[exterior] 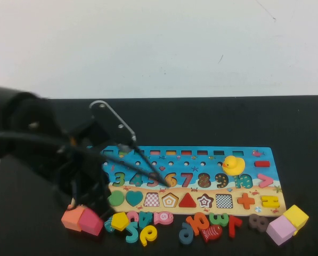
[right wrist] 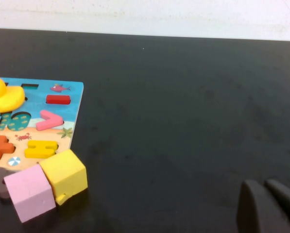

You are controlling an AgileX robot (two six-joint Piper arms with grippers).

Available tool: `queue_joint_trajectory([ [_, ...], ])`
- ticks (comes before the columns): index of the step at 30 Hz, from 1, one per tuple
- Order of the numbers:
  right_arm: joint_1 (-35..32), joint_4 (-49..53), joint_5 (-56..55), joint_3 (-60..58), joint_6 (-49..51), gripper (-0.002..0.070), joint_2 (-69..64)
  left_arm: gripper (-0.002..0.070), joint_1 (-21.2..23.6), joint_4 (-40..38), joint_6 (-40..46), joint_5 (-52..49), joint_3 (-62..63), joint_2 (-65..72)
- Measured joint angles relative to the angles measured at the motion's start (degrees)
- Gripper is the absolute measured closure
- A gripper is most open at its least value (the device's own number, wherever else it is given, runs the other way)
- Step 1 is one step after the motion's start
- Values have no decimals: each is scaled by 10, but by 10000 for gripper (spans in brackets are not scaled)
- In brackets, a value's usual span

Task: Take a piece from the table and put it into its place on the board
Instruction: Pick up the "Pentagon"

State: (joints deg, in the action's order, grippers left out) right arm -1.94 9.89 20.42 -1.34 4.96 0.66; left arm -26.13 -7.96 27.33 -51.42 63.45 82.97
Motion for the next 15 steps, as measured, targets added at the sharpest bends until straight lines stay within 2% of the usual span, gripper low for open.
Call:
queue_joint_trajectory([
  [2,0,0,0,0,0,657,0,663,-1,7,-17,0,16,30],
  [5,0,0,0,0,0,657,0,603,-1,8,-46,0,34,76],
  [12,0,0,0,0,0,657,0,291,-2,-2,-119,2,56,160],
  [15,0,0,0,0,0,657,0,234,-2,-3,-140,10,58,187],
])
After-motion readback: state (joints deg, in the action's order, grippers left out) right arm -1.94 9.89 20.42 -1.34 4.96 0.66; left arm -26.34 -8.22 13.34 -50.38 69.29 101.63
